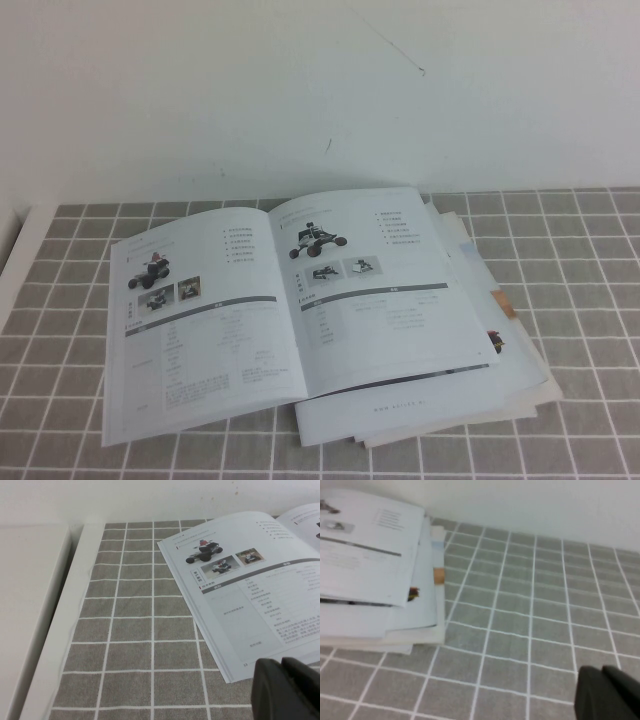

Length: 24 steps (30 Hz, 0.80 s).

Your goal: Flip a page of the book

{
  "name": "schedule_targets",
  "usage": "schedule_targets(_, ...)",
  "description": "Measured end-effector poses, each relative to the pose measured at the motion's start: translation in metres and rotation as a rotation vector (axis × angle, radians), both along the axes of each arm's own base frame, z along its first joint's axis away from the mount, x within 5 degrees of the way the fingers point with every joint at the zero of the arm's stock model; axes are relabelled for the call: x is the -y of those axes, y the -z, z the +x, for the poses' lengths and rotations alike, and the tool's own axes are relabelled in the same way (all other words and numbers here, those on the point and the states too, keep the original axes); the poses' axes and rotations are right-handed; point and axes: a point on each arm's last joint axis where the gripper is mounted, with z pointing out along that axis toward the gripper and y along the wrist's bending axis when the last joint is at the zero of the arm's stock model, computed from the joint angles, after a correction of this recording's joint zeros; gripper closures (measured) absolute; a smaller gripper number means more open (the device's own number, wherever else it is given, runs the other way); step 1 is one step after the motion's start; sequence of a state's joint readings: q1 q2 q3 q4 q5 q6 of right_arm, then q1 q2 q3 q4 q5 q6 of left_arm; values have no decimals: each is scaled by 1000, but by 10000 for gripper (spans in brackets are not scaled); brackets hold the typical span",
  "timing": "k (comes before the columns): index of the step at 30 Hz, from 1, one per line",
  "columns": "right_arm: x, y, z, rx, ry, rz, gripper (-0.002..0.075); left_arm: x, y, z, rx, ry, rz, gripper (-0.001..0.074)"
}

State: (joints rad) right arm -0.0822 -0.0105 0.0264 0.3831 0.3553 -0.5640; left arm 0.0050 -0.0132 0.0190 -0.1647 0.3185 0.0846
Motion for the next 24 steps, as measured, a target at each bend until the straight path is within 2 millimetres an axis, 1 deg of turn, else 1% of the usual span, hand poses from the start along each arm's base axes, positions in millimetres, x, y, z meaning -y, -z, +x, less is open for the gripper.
schedule_targets(4, 10, 1, -1, -34, 153, 120, 727, 0, 0, 0, 0, 0, 0, 738)
schedule_targets(7, 13, 2, -1, -42, 199, 127, 727, 0, 0, 0, 0, 0, 0, 738)
schedule_targets(24, 15, 1, -2, -45, 216, 129, 727, 0, 0, 0, 0, 0, 0, 738)
